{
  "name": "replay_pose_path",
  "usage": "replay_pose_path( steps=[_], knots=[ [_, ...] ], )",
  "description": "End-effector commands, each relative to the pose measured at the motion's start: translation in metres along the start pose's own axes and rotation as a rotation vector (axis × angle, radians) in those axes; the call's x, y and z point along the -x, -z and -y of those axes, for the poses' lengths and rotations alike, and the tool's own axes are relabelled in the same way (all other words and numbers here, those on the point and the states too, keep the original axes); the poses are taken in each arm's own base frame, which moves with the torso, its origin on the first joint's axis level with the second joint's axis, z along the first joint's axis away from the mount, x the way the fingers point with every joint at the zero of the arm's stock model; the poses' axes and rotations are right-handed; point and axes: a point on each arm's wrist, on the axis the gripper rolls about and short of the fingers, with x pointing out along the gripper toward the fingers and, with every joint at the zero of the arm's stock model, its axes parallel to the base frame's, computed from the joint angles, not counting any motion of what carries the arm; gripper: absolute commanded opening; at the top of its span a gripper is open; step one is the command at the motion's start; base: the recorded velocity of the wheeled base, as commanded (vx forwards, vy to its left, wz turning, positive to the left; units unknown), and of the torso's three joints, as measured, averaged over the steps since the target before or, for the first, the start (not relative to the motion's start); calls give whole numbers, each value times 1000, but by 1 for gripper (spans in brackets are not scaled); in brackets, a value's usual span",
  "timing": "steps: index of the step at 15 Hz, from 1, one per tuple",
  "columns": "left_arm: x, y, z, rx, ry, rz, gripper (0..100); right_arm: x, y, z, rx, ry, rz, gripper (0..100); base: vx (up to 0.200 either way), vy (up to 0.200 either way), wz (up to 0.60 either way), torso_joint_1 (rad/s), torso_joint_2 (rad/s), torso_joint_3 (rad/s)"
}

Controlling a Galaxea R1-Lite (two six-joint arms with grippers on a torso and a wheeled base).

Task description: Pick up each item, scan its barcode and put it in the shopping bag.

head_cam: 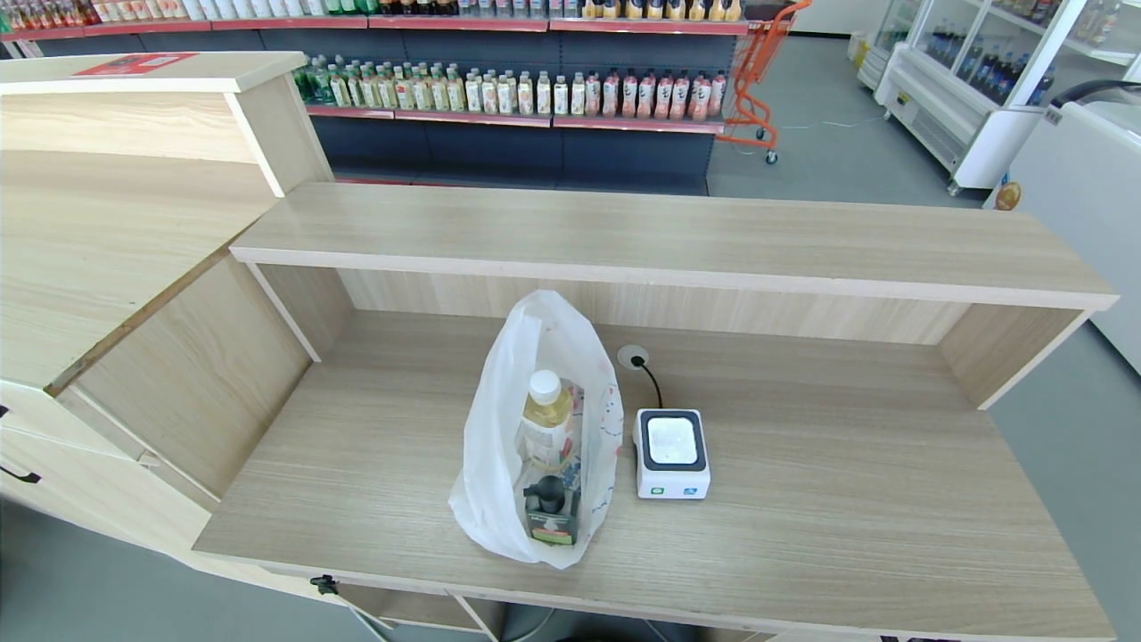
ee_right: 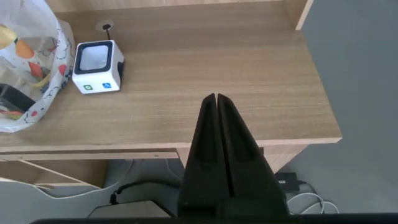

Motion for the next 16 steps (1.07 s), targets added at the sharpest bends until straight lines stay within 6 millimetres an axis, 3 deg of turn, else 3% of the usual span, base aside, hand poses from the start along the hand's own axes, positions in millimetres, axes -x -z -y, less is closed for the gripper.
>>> replay_pose_path(
  steps=[1, 4, 10, 16],
  knots=[
    [0, 0, 0, -1, 0, -1, 100, 0, 0, 0, 0, 0, -6, 0, 0, 0, 0, 0, 0, 0],
    [0, 0, 0, 1, 0, -1, 100, 0, 0, 0, 0, 0, -6, 0, 0, 0, 0, 0, 0, 0],
    [0, 0, 0, -4, 0, -1, 100, 0, 0, 0, 2, 0, -6, 0, 200, 0, 0, 6, -2, -2],
    [0, 0, 0, 1, 0, -1, 100, 0, 0, 0, 0, 0, -7, 0, 0, 0, 0, 0, 0, 0]
  ],
)
